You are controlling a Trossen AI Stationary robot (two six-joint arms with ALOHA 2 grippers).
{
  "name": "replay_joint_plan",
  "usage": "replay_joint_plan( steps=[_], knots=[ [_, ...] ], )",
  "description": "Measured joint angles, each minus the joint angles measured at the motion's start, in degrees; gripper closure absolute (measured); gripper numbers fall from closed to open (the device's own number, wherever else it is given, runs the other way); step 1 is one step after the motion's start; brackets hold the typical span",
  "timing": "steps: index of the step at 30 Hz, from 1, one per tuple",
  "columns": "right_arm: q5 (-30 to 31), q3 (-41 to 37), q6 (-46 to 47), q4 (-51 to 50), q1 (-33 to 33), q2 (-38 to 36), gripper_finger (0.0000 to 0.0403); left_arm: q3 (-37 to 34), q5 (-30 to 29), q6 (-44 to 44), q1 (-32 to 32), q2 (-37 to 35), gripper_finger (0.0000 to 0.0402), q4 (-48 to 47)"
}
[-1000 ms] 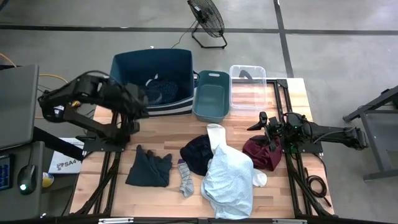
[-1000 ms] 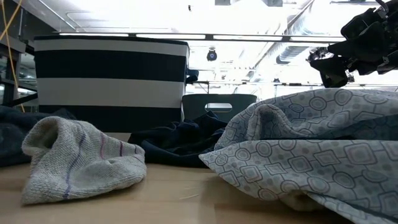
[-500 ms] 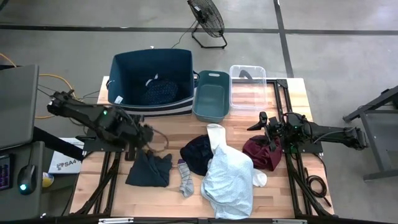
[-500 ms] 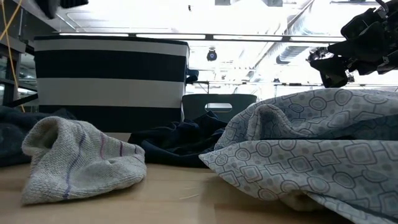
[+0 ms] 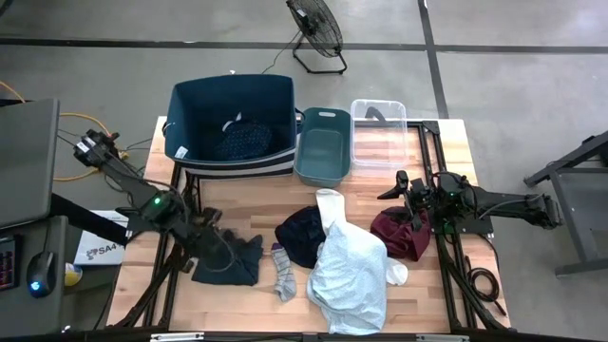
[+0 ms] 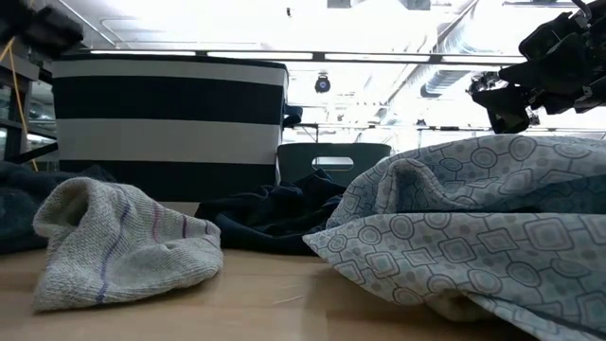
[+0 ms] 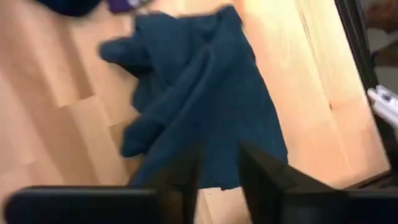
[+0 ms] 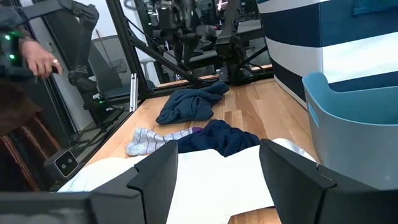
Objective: Pick & Place Cloths
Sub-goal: Put the black underwear into the transparent bin
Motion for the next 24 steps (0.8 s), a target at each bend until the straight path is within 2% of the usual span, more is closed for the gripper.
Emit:
replay_joint_plan(
  steps=[6,10,17,24],
  knots=[
    [0.0,0.0,0.0,0.0,0.0,-0.01,0.0186,-10.66,-0.12,-0.31,-4.21,-1.64,0.0167,12.16],
    [0.02,0.01,0.0,0.0,0.0,0.0,0.0186,-16.3,-2.31,-0.36,-5.99,-0.87,0.0119,21.7],
    [0.0,0.01,0.0,0.0,-0.02,0.0,0.0186,-20.49,-13.97,-0.47,-6.74,2.36,0.0105,27.57],
    [0.0,0.01,0.0,0.0,-0.01,0.0,0.0186,-22.95,-14.93,-0.29,-6.72,6.65,0.0105,33.83]
  ],
)
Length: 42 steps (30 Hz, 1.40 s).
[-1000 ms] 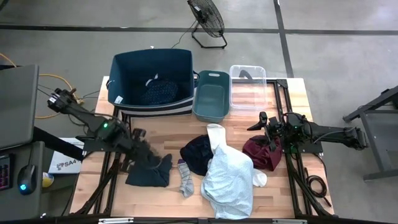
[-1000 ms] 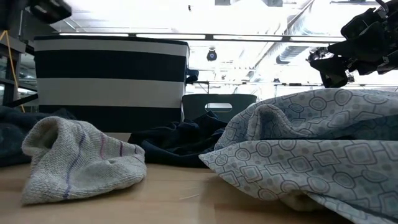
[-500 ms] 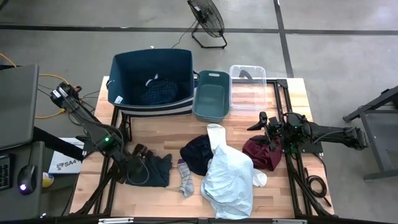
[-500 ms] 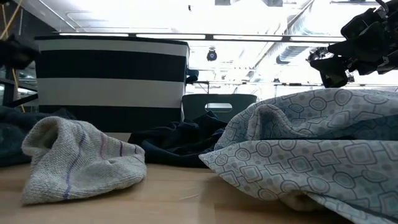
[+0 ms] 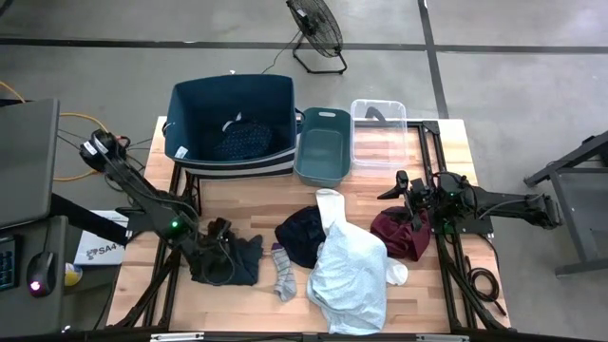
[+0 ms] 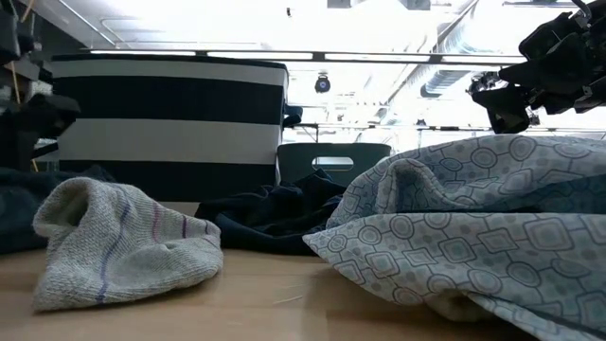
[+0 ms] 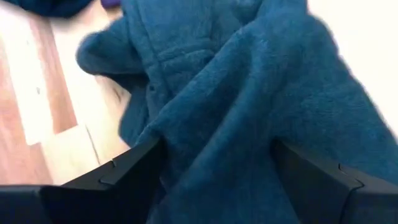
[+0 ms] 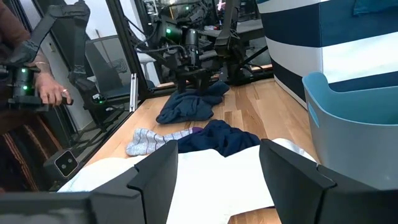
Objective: Pick & Place Cloths
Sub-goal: Put the black underwear into the transparent bin
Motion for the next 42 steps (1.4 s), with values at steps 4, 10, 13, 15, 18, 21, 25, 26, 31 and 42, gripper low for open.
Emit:
replay_joint_plan(
  steps=[4,10,13,15,18,21,25,26,31,42],
  knots=[
    [0.02,0.0,0.0,0.02,-0.01,0.0,0.0186,-1.18,-0.09,-0.02,0.01,2.94,0.0105,4.01],
    [0.02,0.0,0.0,0.01,0.0,0.0,0.0186,-1.24,-0.27,-0.5,0.02,7.28,0.015,6.81],
    [0.02,0.0,0.0,0.02,-0.01,0.0,0.0186,-1.18,-0.51,-1.85,0.02,8.5,0.0205,7.87],
    [0.0,0.0,0.0,0.02,0.01,0.0,0.0186,-1.18,-0.57,-3.19,0.02,9.07,0.0252,8.31],
    [0.02,-0.02,0.0,0.02,0.01,0.0,0.0186,-1.19,-0.69,-5.98,0.0,9.2,0.0335,8.23],
    [0.02,0.0,0.0,0.02,0.0,-0.01,0.0186,-1.21,-0.61,-7.58,0.0,9.2,0.0381,8.2],
    [0.0,0.0,0.0,0.02,-0.01,-0.02,0.0186,-1.28,-0.55,-8.92,0.0,8.96,0.0381,9.01],
    [0.0,0.0,0.0,0.02,-0.01,-0.02,0.0186,-1.14,-0.55,-8.98,0.02,8.56,0.0381,8.96],
    [0.02,-0.02,0.0,0.02,0.01,0.0,0.0186,1.55,-0.45,-5.8,0.07,5.05,0.0381,7.57],
    [0.02,-0.01,0.0,0.01,0.0,-0.01,0.0186,10.62,-14.02,-2.85,0.09,-3.75,0.0381,1.29]
  ],
)
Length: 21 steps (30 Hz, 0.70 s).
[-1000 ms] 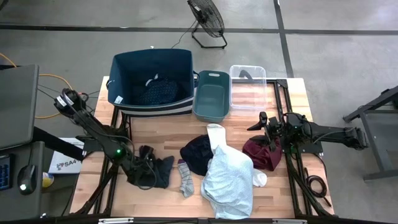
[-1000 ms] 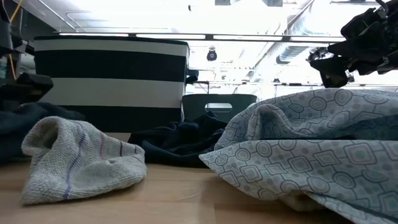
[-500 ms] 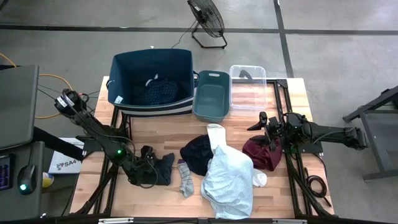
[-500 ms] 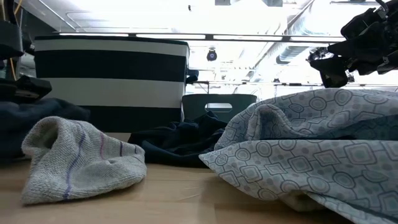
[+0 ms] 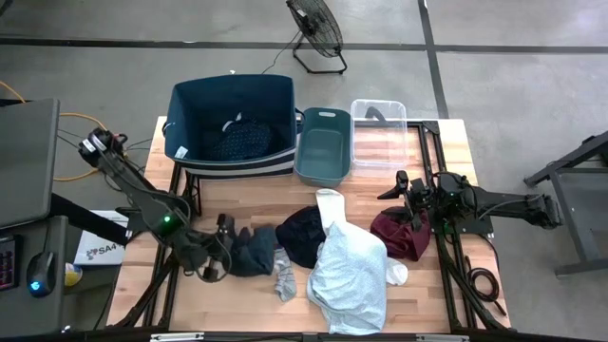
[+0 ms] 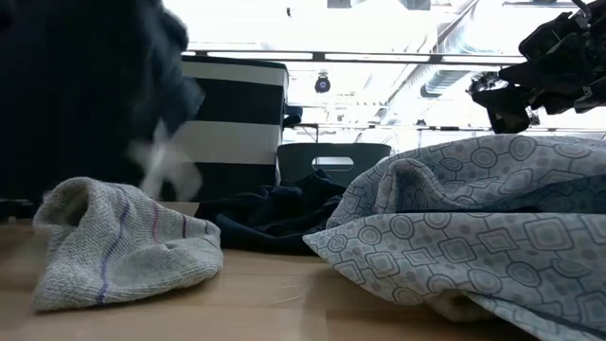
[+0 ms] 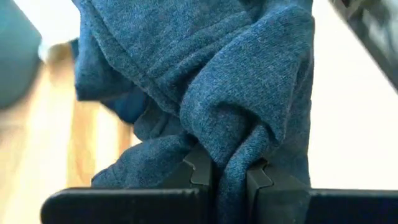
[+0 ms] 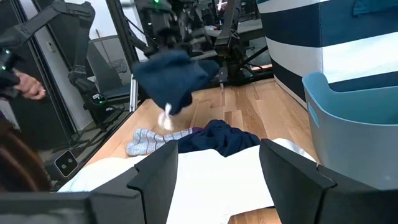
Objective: Pick & Place Cloths
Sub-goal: Put the black underwear into the transparent bin
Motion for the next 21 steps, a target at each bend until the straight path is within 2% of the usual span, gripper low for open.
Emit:
replay_joint_plan(
  steps=[4,12,16,21],
  knots=[
    [0.0,-0.01,0.0,-0.01,-0.01,0.01,0.0186,4.17,-1.21,-1.57,2.05,-2.02,0.0381,1.82],
    [0.68,0.01,0.29,0.33,0.01,0.01,0.0186,12.16,-1.84,-2.64,12.7,-2.43,0.0381,9.14],
    [5.31,-0.01,-3.05,0.93,0.01,0.01,0.0186,12.92,-0.81,-0.53,18.69,-2.41,0.0381,14.21],
    [10.64,0.0,-3.01,0.99,-0.01,0.0,0.0186,12.95,4.15,0.28,24.62,-1.84,0.0381,19.99]
  ],
)
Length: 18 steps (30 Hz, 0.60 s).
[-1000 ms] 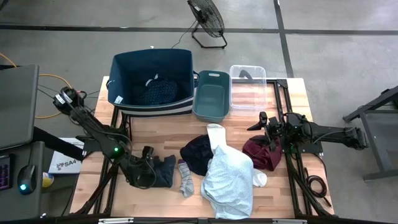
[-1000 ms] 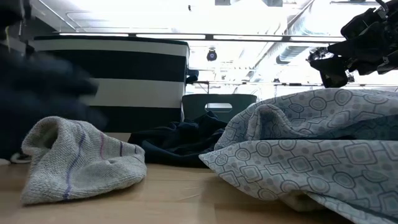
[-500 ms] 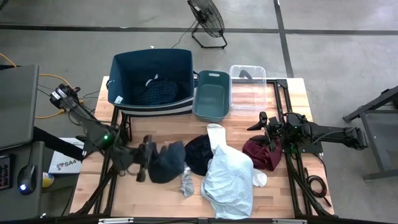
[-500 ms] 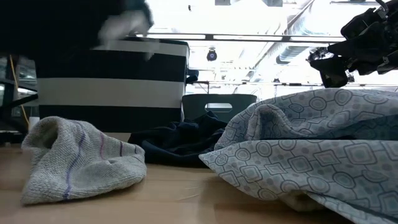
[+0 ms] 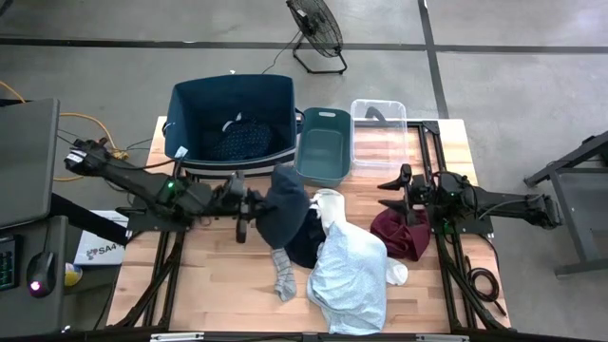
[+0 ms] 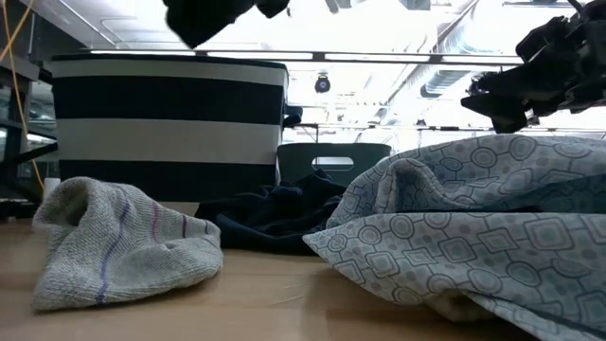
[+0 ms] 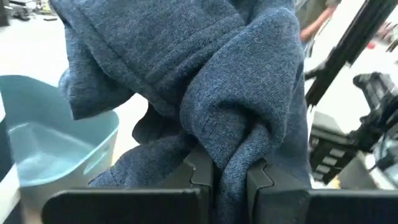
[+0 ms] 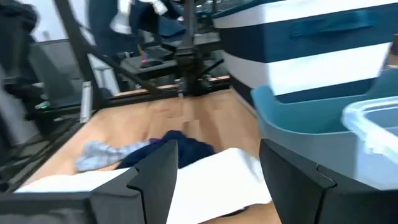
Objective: Pick & Place Cloths
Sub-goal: Put the black underwear into the transparent bin
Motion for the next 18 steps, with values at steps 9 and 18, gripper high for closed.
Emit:
replay_joint_plan(
  steps=[9,18],
  knots=[
    [5.53,0.01,0.16,-0.11,0.01,0.01,0.0186,0.06,9.97,3.56,8.24,6.04,0.0382,11.65],
    [-3.55,0.0,16.57,5.02,0.01,0.01,0.0186,0.07,12.91,4.17,11.86,8.58,0.0382,18.23]
  ],
)
